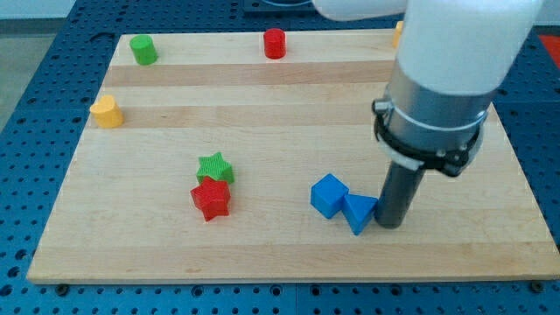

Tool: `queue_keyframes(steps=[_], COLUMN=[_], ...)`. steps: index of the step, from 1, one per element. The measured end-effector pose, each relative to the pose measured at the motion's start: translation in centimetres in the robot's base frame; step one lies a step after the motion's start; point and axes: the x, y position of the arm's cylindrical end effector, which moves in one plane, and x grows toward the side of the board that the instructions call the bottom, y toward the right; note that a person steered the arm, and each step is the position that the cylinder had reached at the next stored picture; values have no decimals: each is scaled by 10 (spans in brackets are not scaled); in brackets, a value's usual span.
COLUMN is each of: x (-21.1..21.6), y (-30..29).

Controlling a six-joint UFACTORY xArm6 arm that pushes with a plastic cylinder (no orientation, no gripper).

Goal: Push the blue triangle towards center right

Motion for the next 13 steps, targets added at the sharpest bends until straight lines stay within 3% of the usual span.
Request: queue_keyframes(steps=[2, 4, 7, 8, 9, 10, 11, 13], x=[33, 20, -17, -17, 0, 28, 26, -35], y=[-25, -94, -30, -92, -115, -87, -16, 62])
